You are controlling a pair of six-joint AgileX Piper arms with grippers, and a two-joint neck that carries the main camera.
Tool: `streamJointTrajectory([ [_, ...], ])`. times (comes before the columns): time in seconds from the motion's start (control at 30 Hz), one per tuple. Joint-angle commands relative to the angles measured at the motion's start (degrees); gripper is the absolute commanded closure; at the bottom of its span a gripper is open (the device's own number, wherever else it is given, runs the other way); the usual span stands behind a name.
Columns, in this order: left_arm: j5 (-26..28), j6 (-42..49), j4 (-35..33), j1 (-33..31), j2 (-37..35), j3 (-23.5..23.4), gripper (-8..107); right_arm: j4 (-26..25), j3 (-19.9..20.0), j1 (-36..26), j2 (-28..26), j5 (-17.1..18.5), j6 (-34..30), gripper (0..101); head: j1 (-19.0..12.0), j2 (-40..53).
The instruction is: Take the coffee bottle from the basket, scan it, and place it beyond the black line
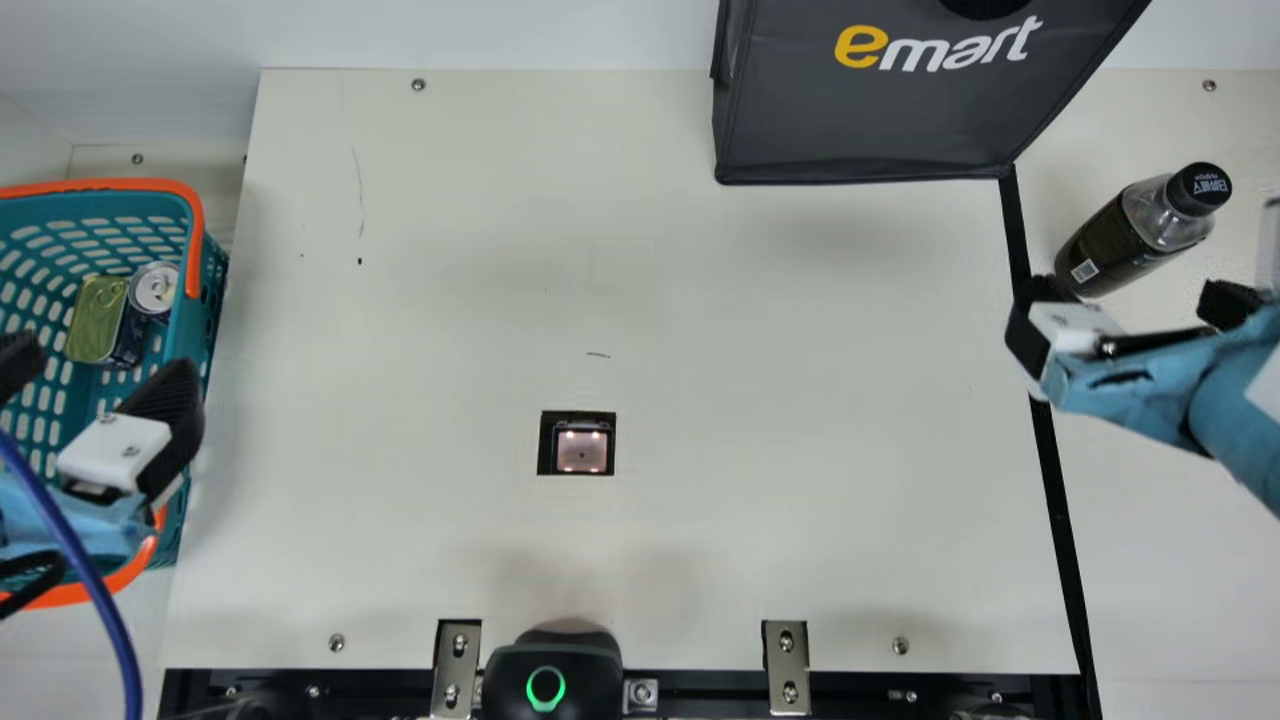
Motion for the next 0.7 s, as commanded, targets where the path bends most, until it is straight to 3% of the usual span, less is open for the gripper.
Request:
streamJointTrajectory([
  [0.0,0.6,-3.0,2.1,-1.1,0.2,-1.0,9,0.0,-0.1,0.3,-2.7,2.1,-0.1,10,-1.5,0.1],
  [0.2,2.7,-9.0,6.7,-4.5,0.8,-4.0,9,-0.3,-0.6,1.7,-8.4,6.6,-0.8,10,-1.5,0.1],
  [0.67,6.2,-19.5,14.9,-10.7,1.8,-9.3,9,-0.3,-0.6,1.7,-8.8,7.1,-0.8,10,-1.5,0.1],
])
